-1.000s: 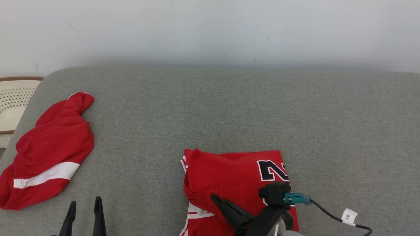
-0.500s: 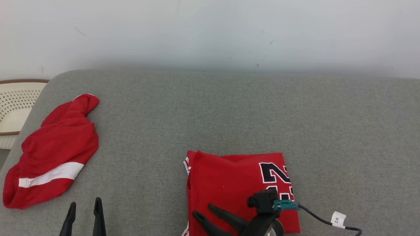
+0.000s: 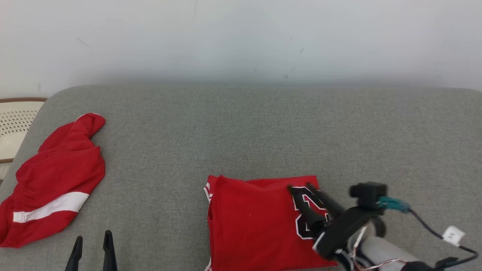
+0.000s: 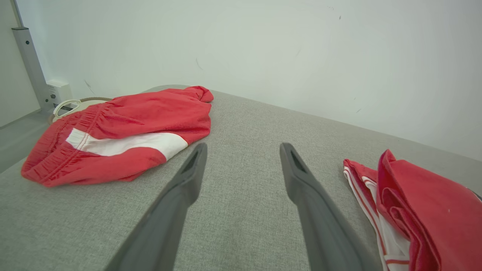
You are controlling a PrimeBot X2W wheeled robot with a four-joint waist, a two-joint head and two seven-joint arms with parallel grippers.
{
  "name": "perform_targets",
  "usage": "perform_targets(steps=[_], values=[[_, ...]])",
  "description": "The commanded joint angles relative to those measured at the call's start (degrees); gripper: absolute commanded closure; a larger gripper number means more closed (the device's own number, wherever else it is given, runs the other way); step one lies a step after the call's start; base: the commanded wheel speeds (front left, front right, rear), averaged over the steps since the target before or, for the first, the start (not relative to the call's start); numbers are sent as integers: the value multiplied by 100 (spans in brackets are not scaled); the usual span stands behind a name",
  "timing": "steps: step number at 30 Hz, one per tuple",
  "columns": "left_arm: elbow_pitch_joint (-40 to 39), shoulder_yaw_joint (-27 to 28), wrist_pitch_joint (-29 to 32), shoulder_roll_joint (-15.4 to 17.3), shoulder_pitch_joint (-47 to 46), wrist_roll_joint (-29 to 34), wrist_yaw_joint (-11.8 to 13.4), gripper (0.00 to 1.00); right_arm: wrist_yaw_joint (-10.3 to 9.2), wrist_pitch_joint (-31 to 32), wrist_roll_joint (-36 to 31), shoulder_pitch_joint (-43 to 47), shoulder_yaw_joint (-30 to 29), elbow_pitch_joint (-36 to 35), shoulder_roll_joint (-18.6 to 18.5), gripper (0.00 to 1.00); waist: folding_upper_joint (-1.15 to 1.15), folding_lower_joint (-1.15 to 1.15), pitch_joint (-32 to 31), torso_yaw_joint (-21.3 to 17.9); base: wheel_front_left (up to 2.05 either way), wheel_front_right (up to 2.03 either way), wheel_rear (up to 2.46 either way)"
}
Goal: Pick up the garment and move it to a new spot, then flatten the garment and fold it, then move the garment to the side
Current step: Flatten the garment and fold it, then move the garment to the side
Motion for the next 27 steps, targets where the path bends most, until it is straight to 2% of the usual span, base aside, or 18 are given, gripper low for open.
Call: perform_targets(steps=[1, 5, 10, 27], values=[[-19, 20, -17, 1, 72, -20, 10, 0, 1, -9, -156, 78, -252, 145, -56, 0, 0, -1, -10, -23, 0, 0, 0], [-7, 20, -17, 2, 91, -21, 3, 0, 1, -12, -347, 223, -690, 501, -44, 0, 0, -1, -16, -55, 0, 0, 0], [-13, 2, -17, 2, 96, -26, 1, 0, 1, 117, -370, 328, -872, 785, 25, 0, 0, -1, -14, -68, 0, 0, 0], [6, -36, -17, 2, -15, -38, -11, 0, 1, 920, -260, 473, -974, 1300, 362, 0, 0, -1, 152, -10, 0, 0, 0]])
